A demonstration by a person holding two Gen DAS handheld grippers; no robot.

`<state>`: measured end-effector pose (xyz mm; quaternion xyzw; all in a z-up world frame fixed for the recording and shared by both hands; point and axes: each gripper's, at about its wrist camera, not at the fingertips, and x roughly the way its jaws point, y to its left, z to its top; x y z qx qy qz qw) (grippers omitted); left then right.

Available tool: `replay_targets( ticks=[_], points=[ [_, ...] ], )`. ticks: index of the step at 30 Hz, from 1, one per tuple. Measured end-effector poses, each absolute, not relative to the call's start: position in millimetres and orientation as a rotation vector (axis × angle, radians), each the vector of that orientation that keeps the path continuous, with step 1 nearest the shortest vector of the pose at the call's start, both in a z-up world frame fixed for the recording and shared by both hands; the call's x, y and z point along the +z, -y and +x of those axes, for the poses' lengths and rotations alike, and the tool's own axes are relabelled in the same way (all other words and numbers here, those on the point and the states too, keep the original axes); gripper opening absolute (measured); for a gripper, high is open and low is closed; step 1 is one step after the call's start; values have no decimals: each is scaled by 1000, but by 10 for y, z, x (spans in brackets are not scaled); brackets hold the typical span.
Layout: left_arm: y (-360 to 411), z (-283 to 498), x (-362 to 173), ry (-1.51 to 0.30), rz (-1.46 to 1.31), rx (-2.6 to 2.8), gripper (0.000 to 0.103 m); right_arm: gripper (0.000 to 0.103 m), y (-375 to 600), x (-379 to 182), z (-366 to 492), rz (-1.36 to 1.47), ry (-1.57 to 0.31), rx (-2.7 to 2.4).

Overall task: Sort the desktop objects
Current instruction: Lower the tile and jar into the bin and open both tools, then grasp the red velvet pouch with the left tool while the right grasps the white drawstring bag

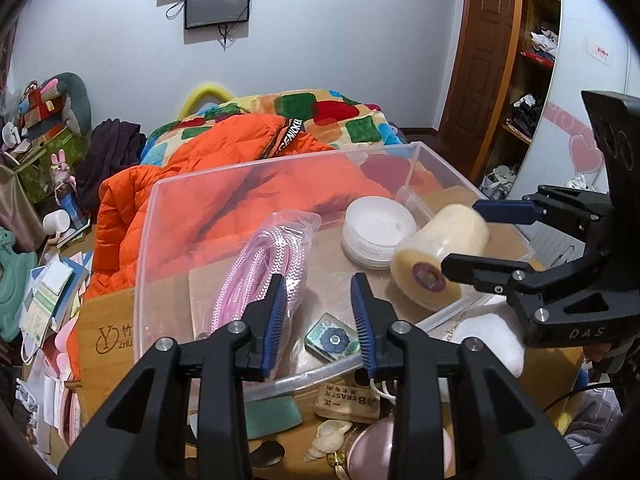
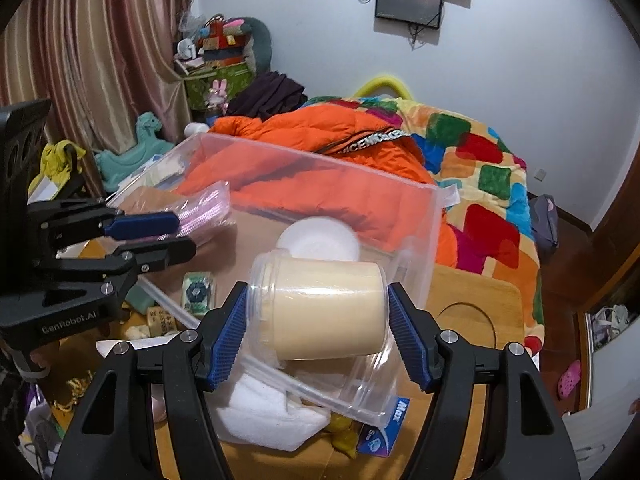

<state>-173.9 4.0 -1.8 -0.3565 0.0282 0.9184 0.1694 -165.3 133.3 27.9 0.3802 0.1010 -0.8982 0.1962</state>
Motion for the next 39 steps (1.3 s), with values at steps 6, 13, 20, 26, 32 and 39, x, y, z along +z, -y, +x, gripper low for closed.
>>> replay_targets(
  ticks=[6,13,20,26,32,39],
  points=[
    [11,-1670,81,-56,-991,2634,39,64,-1373,456,-1543,989,-276,-2547],
    [152,-1461,247,-9,-926,2689,52,74,-1478,677,-1353,896,-235,-2609],
    [216,-1176,234,-23,-926,2722,59,76,-1567,649,-1105,893,-177,-2601],
    [241,-831,140,-56,-933,2750,67,80,-1619,490,-877,928,-120,-2577],
    [274,-518,-8,-58,-962,2741,71,81,-1707,310,-723,966,-31,-2568],
    [216,-290,-313,-17,-1054,2684,73,81,-1783,66,-611,1016,76,-2557]
  ],
)
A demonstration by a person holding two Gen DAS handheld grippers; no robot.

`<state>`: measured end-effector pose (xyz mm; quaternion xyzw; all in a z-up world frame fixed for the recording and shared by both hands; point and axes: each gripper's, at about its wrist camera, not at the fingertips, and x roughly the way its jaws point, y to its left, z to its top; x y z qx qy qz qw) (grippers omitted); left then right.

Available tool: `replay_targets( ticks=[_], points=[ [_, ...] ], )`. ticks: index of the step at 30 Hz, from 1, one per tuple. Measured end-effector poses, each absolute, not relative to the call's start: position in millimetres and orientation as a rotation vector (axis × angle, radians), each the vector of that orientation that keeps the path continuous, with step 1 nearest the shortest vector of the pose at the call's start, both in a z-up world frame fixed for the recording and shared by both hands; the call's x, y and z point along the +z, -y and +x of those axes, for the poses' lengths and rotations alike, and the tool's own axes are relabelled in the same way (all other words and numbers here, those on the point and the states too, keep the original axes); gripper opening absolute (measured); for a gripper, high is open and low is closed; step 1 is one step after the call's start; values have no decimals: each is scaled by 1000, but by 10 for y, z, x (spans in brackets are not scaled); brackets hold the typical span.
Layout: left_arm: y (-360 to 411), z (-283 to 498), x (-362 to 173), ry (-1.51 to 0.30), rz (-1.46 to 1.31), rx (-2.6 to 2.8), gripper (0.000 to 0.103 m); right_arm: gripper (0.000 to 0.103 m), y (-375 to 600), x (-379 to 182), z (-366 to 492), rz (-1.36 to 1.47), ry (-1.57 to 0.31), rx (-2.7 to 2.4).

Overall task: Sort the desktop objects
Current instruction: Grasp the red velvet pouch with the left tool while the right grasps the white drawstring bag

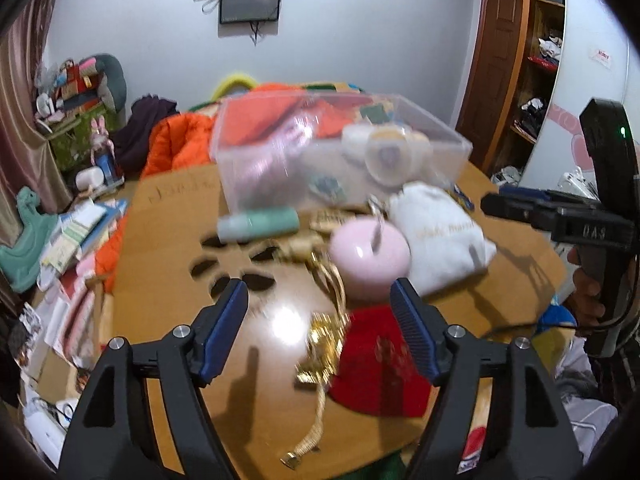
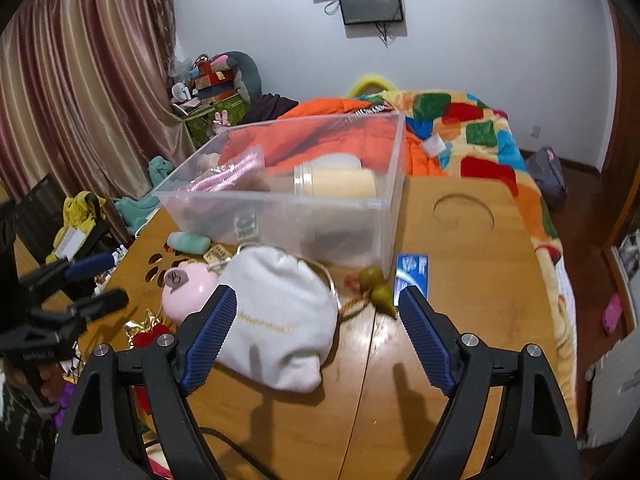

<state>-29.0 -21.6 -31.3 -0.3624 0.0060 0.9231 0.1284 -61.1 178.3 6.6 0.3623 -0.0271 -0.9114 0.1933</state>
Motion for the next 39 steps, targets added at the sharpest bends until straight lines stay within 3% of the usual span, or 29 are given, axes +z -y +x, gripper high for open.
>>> replay_targets(
  ticks=[4,11,22,25,30,34,39],
  points=[
    [131,-195,-444,-7,-1093,2630,74,81,-1802,-18,-563,1037,103,-2554],
    [-53,-45,-597,-79,-1085,2574,89,83,-1652,-91,-602,1075,96,-2492],
    [-115,-42,-706,-128,-1067,2612,90,87,-1133,-293,-678,1129,-216,-2503],
    [-140,-17,-721,-154,-1052,2637,84,86,-1178,-331,-685,1115,-213,-2511],
    [-88,16,-706,-137,-1039,2645,71,68,-1278,-357,-692,1115,-142,-2462],
    [9,21,-687,-84,-1038,2667,55,56,-1374,-349,-654,1096,-104,-2424],
    [83,2,-664,-38,-1051,2691,35,49,-1499,-335,-599,1084,-28,-2400]
  ],
)
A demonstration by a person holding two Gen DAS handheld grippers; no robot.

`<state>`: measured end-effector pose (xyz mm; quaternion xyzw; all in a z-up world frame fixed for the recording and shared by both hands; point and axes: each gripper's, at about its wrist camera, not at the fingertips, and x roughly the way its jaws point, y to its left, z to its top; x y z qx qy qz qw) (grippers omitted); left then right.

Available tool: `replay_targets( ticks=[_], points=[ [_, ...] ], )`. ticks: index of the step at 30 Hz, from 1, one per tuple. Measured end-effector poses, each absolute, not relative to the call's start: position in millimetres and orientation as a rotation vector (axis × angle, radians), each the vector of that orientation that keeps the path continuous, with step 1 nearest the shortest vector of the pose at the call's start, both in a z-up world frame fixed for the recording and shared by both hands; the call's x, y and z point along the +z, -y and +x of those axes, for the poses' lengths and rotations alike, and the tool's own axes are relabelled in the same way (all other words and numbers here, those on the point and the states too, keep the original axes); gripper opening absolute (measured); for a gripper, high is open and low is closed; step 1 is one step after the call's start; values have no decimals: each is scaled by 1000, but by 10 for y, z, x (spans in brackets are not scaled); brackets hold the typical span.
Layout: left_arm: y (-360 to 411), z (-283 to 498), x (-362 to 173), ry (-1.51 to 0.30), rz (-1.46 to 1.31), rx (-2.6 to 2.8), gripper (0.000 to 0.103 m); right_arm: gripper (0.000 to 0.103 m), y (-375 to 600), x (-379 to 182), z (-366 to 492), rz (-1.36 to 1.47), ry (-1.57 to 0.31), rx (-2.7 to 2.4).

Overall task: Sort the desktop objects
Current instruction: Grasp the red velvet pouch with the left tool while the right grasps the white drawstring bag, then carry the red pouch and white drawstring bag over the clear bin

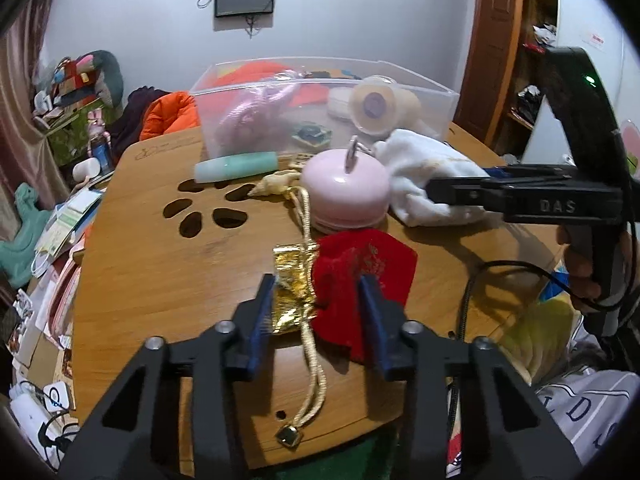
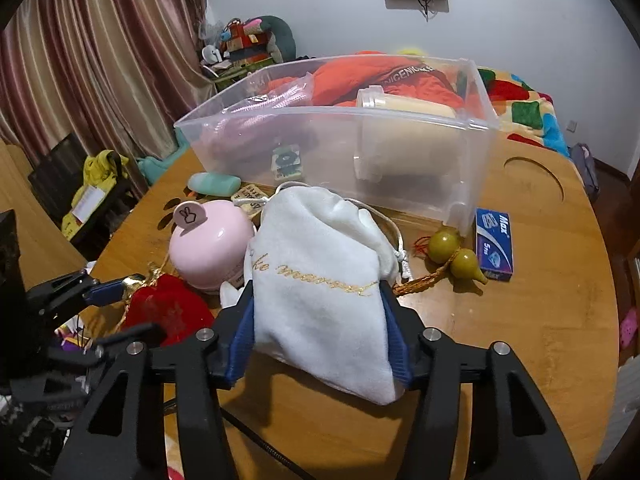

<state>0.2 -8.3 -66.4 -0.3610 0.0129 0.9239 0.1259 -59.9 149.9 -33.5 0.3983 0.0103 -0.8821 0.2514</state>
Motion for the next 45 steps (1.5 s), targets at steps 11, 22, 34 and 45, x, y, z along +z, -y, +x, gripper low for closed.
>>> replay_targets(
  ticks=[11,22,34,45],
  points=[
    [314,107,-493,38,-1016,2773,29,43,-1535,-133,-378,991,13,-2430],
    [489,39,-156,134,-888,2831,29,43,-1678,228,-286,865,72,-2457],
    [486,-347,185,149,-758,2850,29,43,-1749,486,-419,817,89,-2480],
    [436,-828,316,152,-744,2830,29,43,-1707,626,-724,795,66,-2491]
  ],
)
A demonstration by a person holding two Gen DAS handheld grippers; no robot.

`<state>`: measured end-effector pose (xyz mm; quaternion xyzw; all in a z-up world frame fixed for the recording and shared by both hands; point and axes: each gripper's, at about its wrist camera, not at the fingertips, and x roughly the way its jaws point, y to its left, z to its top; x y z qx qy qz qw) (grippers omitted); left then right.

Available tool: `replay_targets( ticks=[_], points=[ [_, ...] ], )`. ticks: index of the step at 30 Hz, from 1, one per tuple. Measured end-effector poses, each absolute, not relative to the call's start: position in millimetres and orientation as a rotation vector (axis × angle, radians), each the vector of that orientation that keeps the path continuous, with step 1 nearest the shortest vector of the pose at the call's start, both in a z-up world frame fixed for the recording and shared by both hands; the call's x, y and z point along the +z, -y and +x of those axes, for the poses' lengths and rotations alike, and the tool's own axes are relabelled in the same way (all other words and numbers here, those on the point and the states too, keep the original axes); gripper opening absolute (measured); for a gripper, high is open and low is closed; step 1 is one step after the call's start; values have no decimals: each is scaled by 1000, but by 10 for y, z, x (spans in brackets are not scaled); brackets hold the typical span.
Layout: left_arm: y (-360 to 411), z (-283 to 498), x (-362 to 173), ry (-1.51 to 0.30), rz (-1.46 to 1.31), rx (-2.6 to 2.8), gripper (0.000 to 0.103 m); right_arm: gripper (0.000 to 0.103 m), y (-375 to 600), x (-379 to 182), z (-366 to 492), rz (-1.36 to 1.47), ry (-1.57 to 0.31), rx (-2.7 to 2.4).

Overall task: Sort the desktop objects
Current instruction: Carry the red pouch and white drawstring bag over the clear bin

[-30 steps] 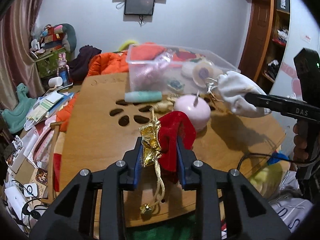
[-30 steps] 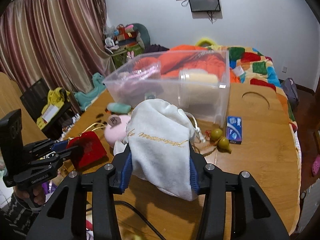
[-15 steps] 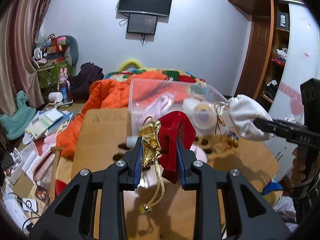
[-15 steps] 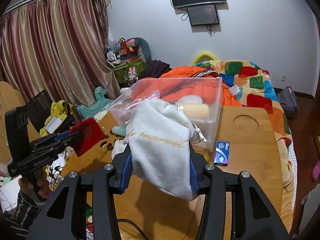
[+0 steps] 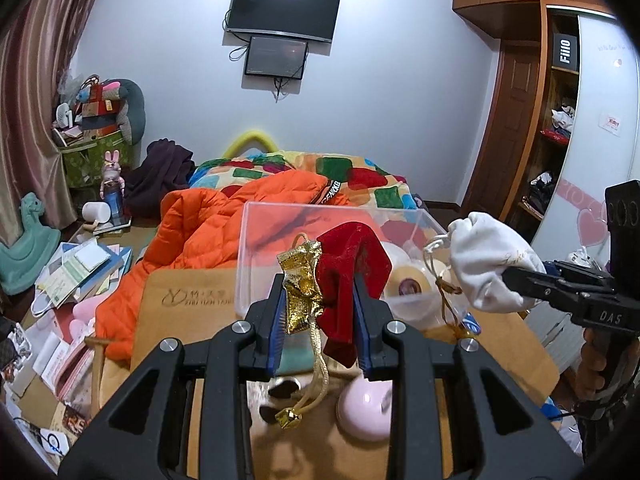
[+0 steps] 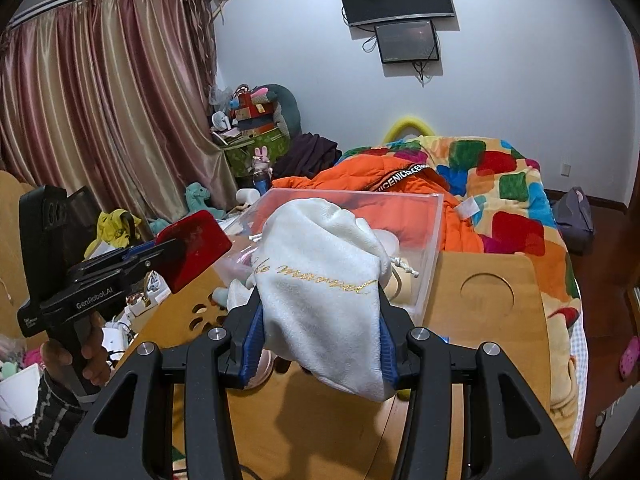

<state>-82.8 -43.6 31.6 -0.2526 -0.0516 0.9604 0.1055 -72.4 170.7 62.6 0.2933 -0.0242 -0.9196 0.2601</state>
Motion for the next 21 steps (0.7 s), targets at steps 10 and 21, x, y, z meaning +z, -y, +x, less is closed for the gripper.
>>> replay_targets(
  ticks=[10,21],
  points=[
    [379,-1231,301,126,-776,2841,29,43,-1625,563,-1109,830,53,-2478],
    [519,-1568,66,184,-889,2854,29,44,-1383,413,-1456,870,1,-2446]
  ],
)
